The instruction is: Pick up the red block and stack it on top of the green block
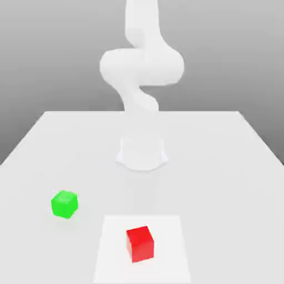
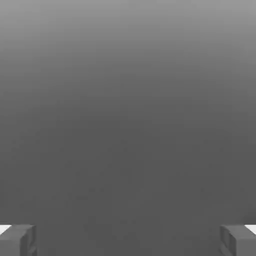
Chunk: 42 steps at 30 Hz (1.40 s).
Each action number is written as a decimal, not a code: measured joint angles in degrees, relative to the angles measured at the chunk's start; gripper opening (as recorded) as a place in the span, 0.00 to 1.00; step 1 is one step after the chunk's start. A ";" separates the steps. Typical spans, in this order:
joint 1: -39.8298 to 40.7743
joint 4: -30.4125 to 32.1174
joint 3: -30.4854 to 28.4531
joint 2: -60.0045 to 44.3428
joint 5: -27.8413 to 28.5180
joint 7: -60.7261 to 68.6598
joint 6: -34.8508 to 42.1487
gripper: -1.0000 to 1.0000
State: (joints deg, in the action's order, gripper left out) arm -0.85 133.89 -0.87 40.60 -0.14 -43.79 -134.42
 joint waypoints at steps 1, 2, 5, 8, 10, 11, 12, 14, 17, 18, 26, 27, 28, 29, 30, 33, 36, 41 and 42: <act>-0.36 0.91 -0.37 -2.26 -0.07 0.89 -1.14 0.50; -0.68 1.78 -0.71 -4.43 -0.16 1.76 -2.23 0.50; -1.60 4.32 -1.67 -10.74 -0.43 4.30 -5.41 0.50; -2.35 6.84 -2.46 -16.98 -0.79 6.88 -8.55 0.50; -2.79 8.51 -2.93 -21.14 -1.03 8.60 -10.65 0.50; -2.98 9.35 -3.13 -23.22 -1.16 9.47 -11.69 0.50; -3.18 10.18 -3.32 -25.30 -1.27 10.32 -12.74 0.50; -3.44 11.86 -3.59 -29.46 -1.49 12.02 -14.83 0.50; -3.57 14.36 -3.74 -35.68 -1.66 14.47 -17.97 0.50; -3.59 15.20 -3.78 -37.76 -1.64 15.22 -19.02 0.50; -2.47 17.15 -2.48 -54.32 -2.76 19.06 -30.36 0.50; -2.19 16.85 -2.12 -56.38 -3.13 19.33 -32.08 0.50; -1.93 16.68 -1.80 -57.62 -3.37 19.52 -33.14 0.00; -1.93 16.68 -1.80 -57.62 -3.37 19.52 -33.14 0.00; -1.92 16.68 -1.80 -57.62 -3.35 19.50 -33.13 0.00; -1.90 16.68 -1.78 -57.62 -3.25 19.40 -33.07 0.00; -2.06 16.91 -2.01 -56.12 -3.00 19.24 -31.84 0.00; -2.21 18.60 -3.55 -46.65 -0.85 17.04 -24.08 0.00; -0.92 19.35 -4.60 -45.08 -0.28 15.42 -23.29 0.00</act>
State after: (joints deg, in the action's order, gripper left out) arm -1.77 153.24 -5.47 -4.48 -0.41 -28.38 -157.71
